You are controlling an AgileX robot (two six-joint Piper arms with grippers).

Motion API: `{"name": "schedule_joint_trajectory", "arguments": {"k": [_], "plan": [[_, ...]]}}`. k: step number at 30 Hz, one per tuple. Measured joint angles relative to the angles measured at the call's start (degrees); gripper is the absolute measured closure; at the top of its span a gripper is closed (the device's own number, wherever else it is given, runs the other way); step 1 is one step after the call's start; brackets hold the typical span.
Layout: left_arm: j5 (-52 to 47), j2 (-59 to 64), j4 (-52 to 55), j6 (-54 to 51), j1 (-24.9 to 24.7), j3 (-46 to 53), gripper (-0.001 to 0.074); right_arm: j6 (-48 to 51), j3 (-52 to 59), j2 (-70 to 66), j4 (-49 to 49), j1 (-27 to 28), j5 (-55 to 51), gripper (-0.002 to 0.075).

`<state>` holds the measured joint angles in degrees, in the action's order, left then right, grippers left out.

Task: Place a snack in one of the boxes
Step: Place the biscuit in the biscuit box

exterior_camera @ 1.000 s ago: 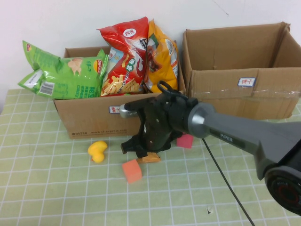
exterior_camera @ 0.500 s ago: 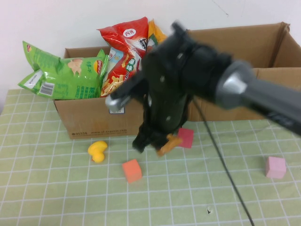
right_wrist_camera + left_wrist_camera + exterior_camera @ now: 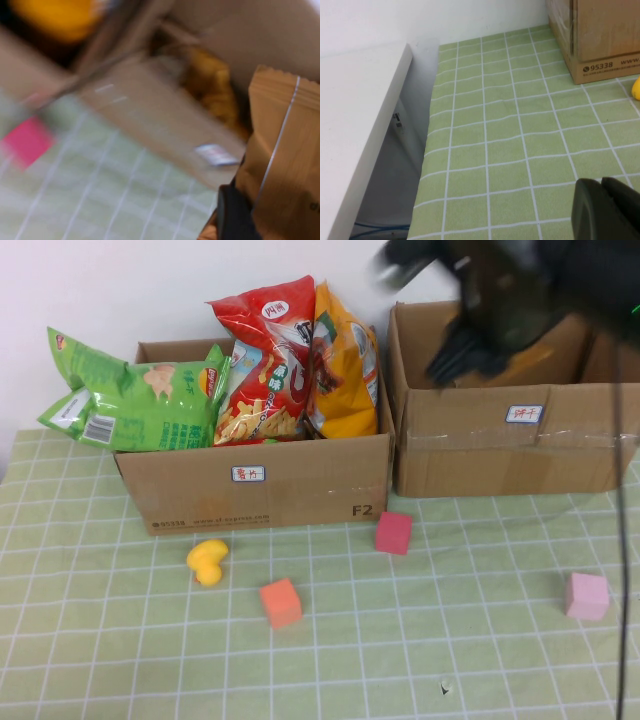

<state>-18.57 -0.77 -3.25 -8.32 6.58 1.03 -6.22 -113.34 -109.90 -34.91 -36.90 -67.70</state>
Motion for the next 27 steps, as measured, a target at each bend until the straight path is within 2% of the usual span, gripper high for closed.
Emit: {"name": "schedule_joint_trajectory", "arguments": {"k": [3,8,12,14,18,22,24,27], "plan": [[0.0,0.0,0.0,0.0,0.0,0.0,0.0737,-3.7,0.0,-0.5,1.3,6.1,5.7,0.0413],[0.0,0.0,0.0,0.0,0.0,0.0,0.0737,-5.0,0.0,-3.9,16.5,16.8,16.5,0.0413],[0.0,0.0,0.0,0.0,0.0,0.0,0.0737,-5.0,0.1,-7.9,26.0,22.0,24.2,0.0412],[0.0,0.0,0.0,0.0,0.0,0.0,0.0737,-5.0,0.1,-9.8,27.7,23.5,27.3,0.0370],[0.0,0.0,0.0,0.0,0.0,0.0,0.0737,-5.0,0.1,-11.9,28.6,24.6,29.5,0.0217],[0.0,0.0,0.0,0.0,0.0,0.0,0.0737,-4.6,0.2,-12.1,29.0,24.7,28.0,0.0180],[0.0,0.0,0.0,0.0,0.0,0.0,0.0737,-3.0,0.2,-11.6,29.7,24.7,25.5,0.0213],[0.0,0.0,0.0,0.0,0.0,0.0,0.0737,2.7,0.2,-10.1,31.6,24.7,20.1,0.0378]]}}
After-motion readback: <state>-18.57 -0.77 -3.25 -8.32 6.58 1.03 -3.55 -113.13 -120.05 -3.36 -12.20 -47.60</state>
